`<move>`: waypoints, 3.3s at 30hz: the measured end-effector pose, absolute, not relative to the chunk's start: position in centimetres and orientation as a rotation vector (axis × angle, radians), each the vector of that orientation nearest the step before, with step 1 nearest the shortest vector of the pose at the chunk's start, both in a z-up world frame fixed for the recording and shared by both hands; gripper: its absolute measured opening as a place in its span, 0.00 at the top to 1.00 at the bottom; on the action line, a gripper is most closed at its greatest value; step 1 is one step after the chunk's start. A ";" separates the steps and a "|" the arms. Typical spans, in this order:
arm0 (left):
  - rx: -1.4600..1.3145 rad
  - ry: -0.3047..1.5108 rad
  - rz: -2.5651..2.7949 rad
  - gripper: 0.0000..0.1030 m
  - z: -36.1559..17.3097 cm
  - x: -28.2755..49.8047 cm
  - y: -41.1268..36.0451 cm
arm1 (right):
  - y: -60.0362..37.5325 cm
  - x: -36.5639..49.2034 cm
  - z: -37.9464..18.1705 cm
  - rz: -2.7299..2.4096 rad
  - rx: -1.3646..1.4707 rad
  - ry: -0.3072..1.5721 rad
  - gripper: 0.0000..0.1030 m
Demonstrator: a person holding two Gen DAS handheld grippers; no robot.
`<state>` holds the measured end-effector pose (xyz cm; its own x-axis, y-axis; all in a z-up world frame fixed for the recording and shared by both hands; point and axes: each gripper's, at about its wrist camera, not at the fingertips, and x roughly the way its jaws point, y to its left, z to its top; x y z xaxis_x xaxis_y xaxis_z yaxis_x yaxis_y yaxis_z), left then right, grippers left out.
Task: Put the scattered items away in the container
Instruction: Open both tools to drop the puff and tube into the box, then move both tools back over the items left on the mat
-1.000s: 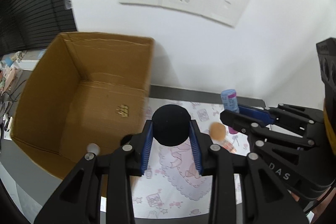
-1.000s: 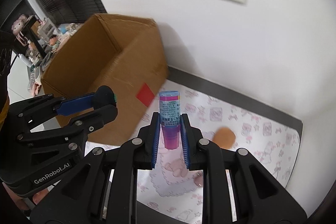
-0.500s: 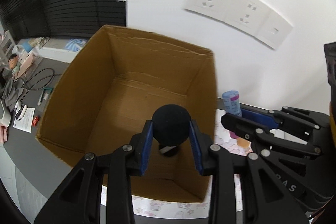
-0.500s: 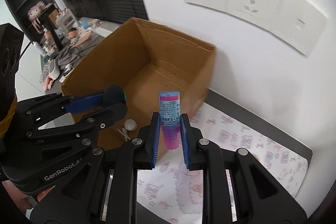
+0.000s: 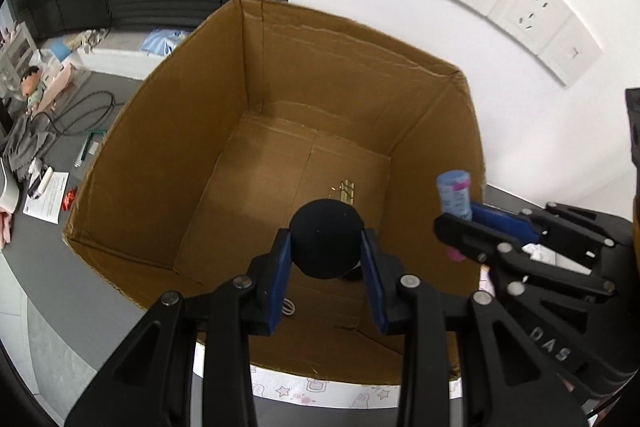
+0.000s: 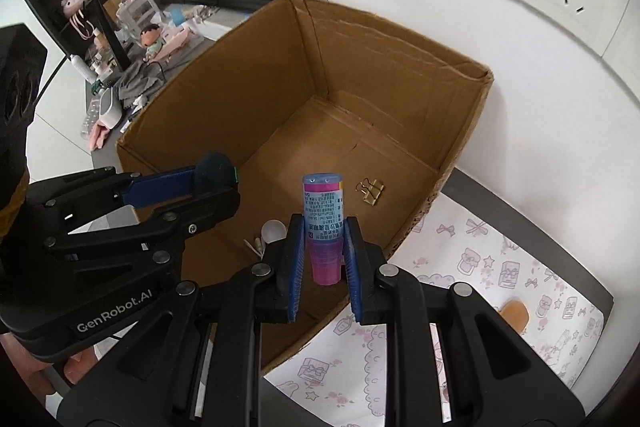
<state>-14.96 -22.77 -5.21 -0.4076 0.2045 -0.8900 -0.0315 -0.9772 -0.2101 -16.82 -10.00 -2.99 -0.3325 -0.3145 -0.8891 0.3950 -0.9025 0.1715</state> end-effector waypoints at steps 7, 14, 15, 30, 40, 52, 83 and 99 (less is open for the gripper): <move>-1.630 -0.278 2.507 0.46 -5.5 -15.0 -23.1 | -9.3 -17.4 -3.2 -2.281 1.495 0.102 0.75; -1.623 -0.272 2.543 0.16 -5.3 -15.0 -23.1 | -7.6 -17.2 -2.1 -2.344 1.469 0.067 0.30; -1.621 -0.265 2.546 0.16 -5.3 -15.0 -22.9 | -7.2 -17.2 -1.9 -2.353 1.465 0.055 0.23; -1.562 -0.124 2.530 0.09 -3.4 -13.9 -15.6 | 1.4 -14.7 -2.0 -2.475 1.509 -0.053 0.00; -1.530 -0.006 2.469 0.08 -2.9 -12.5 -8.0 | 7.3 -12.3 -1.7 -2.539 1.525 -0.095 0.00; -1.541 0.099 2.350 0.08 -5.0 -10.1 1.1 | 16.5 -8.9 -3.2 -2.621 1.609 -0.215 0.00; -1.757 0.254 2.093 0.08 -15.2 -10.0 10.3 | 25.8 -6.6 -11.1 -2.547 1.837 -0.303 0.07; -1.876 0.263 1.931 0.27 -22.6 -9.2 13.1 | 26.0 -8.3 -18.2 -2.338 1.996 -0.256 0.36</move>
